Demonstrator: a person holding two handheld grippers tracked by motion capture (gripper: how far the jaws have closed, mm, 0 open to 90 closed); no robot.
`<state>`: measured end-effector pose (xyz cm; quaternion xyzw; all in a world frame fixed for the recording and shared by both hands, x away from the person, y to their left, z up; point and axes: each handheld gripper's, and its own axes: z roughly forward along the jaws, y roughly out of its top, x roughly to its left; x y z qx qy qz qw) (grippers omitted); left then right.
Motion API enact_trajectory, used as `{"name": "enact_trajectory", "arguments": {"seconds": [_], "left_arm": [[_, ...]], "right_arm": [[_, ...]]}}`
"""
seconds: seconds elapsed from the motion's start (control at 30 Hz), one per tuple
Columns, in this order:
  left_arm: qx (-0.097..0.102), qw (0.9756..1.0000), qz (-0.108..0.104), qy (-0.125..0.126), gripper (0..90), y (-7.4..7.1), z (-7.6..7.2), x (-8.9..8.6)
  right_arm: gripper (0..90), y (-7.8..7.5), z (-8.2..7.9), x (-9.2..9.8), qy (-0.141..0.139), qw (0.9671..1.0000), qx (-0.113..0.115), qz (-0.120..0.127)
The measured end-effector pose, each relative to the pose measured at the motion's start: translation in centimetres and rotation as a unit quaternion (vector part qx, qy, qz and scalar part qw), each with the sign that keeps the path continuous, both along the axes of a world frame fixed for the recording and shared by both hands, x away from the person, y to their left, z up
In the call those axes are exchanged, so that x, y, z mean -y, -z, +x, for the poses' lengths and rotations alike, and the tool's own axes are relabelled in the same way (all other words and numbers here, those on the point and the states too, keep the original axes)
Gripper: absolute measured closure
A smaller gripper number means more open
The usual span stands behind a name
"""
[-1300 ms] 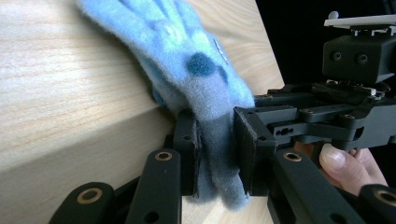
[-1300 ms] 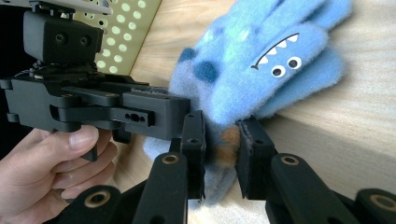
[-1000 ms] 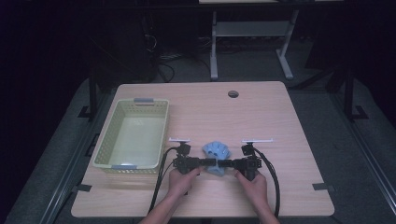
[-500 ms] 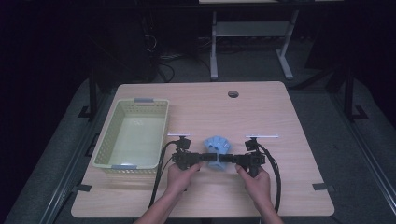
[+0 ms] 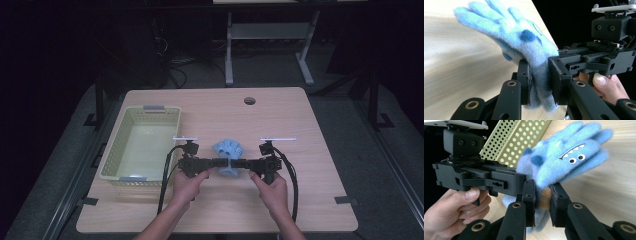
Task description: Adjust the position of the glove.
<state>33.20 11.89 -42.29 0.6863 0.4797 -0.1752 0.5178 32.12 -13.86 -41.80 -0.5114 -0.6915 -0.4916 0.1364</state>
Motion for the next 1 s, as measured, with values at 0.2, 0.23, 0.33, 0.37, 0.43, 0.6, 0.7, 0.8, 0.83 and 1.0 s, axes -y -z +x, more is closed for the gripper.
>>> {"name": "enact_trajectory", "arguments": {"seconds": [0.2,0.23,0.33,0.37,0.43,0.6,0.7,0.8,0.83,1.0], "left_arm": [[0.005,1.0000,-0.005,-0.003,71.5,-0.7,0.0,-0.8],[0.003,1.0000,-0.006,-0.006,71.5,-0.8,0.0,-0.9],[0.004,0.9999,-0.008,-0.005,71.4,-1.1,0.1,-1.4],[0.004,0.9999,-0.010,-0.006,71.5,-1.2,0.1,-1.5],[0.003,0.9999,-0.013,-0.007,71.4,-1.4,0.2,-1.7],[0.004,0.9999,-0.012,-0.006,71.4,-1.7,0.4,-2.0],[0.006,0.9999,-0.013,-0.008,71.4,-1.9,0.5,-2.3],[0.008,0.9998,-0.013,-0.009,71.4,-2.0,0.5,-2.6],[0.008,0.9998,-0.013,-0.009,71.4,-2.1,0.5,-2.7],[0.011,0.9997,-0.015,-0.014,71.3,-2.4,0.4,-3.3]], "right_arm": [[76.5,-0.9,0.3,-0.7,-0.008,0.9999,0.007,-0.001],[76.5,-1.0,0.4,-0.9,-0.009,0.9999,0.006,-0.003],[76.5,-1.4,0.6,-1.2,-0.013,0.9999,0.010,-0.005],[76.5,-1.6,0.6,-1.4,-0.015,0.9998,0.010,-0.005],[76.5,-1.9,0.7,-1.5,-0.016,0.9998,0.013,-0.005],[76.5,-2.3,1.0,-1.8,-0.020,0.9997,0.013,-0.008],[76.6,-2.5,1.2,-2.1,-0.022,0.9996,0.014,-0.010],[76.6,-2.8,1.3,-2.5,-0.025,0.9995,0.016,-0.011],[76.6,-2.8,1.4,-2.6,-0.027,0.9994,0.018,-0.012],[76.7,-3.3,1.5,-3.2,-0.033,0.9991,0.021,-0.018]]}}
